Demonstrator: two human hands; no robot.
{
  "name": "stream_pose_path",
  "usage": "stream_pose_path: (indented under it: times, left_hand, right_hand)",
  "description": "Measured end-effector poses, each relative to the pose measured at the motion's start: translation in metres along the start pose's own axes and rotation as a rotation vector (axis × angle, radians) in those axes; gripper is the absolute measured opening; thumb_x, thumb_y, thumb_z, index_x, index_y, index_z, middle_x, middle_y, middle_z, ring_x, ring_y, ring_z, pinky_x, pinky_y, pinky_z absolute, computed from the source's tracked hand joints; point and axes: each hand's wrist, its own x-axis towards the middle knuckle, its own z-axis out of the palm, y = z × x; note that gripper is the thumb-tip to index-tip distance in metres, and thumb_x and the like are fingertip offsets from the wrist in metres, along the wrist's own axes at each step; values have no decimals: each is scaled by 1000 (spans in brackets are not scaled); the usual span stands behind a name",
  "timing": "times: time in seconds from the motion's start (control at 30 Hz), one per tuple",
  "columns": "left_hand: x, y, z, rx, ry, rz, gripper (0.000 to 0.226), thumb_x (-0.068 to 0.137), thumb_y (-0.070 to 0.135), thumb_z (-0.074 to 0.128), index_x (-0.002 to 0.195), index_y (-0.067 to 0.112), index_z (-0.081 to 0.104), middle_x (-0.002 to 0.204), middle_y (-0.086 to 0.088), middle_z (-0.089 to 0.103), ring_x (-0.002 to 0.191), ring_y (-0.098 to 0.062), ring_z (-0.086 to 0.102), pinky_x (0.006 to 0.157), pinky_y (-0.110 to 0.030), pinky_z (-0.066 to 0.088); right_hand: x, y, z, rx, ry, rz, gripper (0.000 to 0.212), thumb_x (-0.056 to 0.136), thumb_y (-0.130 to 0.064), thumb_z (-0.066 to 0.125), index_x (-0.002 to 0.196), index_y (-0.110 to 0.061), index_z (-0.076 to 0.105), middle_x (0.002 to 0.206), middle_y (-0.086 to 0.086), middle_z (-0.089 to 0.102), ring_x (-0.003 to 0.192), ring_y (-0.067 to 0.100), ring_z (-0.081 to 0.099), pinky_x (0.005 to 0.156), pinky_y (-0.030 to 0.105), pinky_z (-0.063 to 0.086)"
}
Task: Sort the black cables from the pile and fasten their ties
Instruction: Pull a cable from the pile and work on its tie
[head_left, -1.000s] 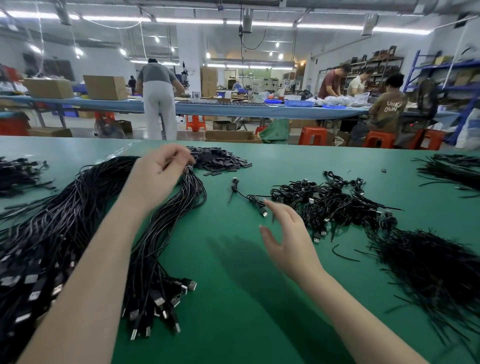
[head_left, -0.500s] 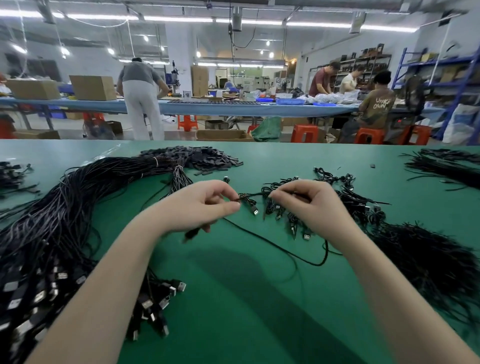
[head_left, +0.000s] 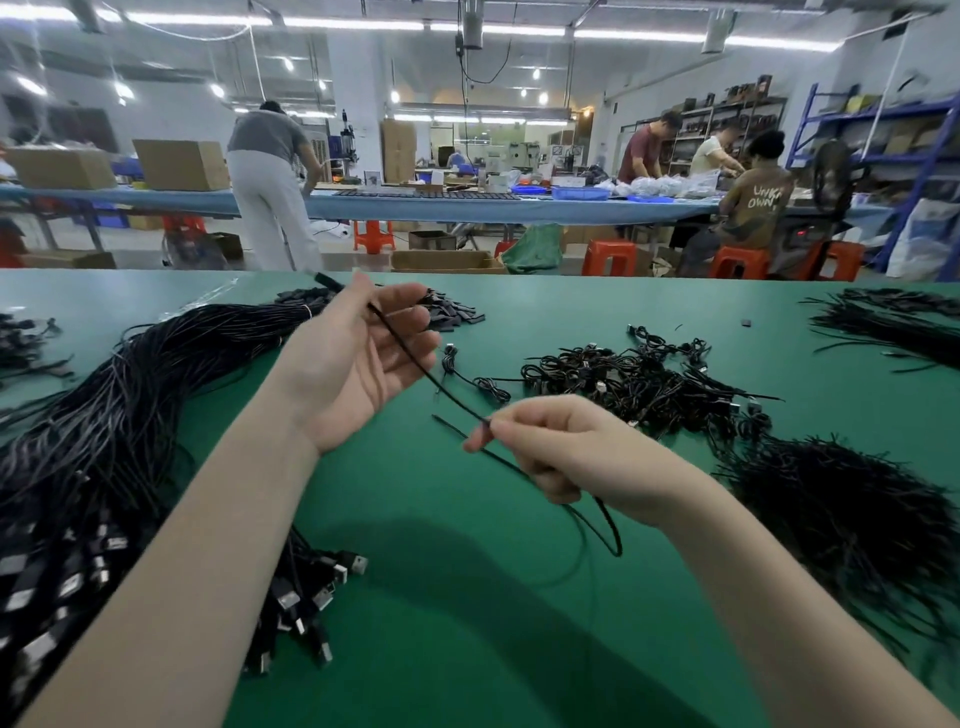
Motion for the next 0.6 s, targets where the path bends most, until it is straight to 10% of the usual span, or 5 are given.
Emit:
stream_pose_path:
  times: [0.1,0.23,0.37,0.5,0.6]
  left_hand:
    - [-11,19,-2,-198,-211,-24,57,103,41,30,64,20,65,60,4,60,56,-9,59,56,-22,52]
    - [-26,26,-3,-102,-770,-300,52,99,43,42,68,10,67,49,-2,53,42,-15,48,41,-21,30]
    - [-22,-4,8,824,-523,-428,59,93,59,37,81,17,76,89,-7,76,80,-17,73,63,-19,54]
    - [-7,-17,22,486,-64,-96,47,102,43,28,104,16,66,111,-7,72,98,-14,70,86,-27,55]
    - [-5,-2,20,-34,-99,92,54,104,42,22,113,11,66,107,-5,73,94,-13,71,74,-22,58]
  right_hand:
    - [-1,8,0,3,-171,136,27,96,-39,51,106,-25,72,61,-7,34,53,13,32,52,22,36]
    - [1,9,-4,-114,185,162,31,89,-43,62,71,-20,71,53,-8,40,49,12,38,51,26,36]
    - [-1,-8,-2,11,283,-1,33,93,-41,56,68,-22,66,49,-11,34,43,9,28,46,23,26]
    - [-3,-15,14,55,55,-73,31,102,-36,39,91,-26,67,56,-11,36,47,9,29,48,20,27]
    - [-3,-4,18,3,-202,25,30,101,-37,41,98,-27,68,61,-11,41,53,10,38,54,20,38]
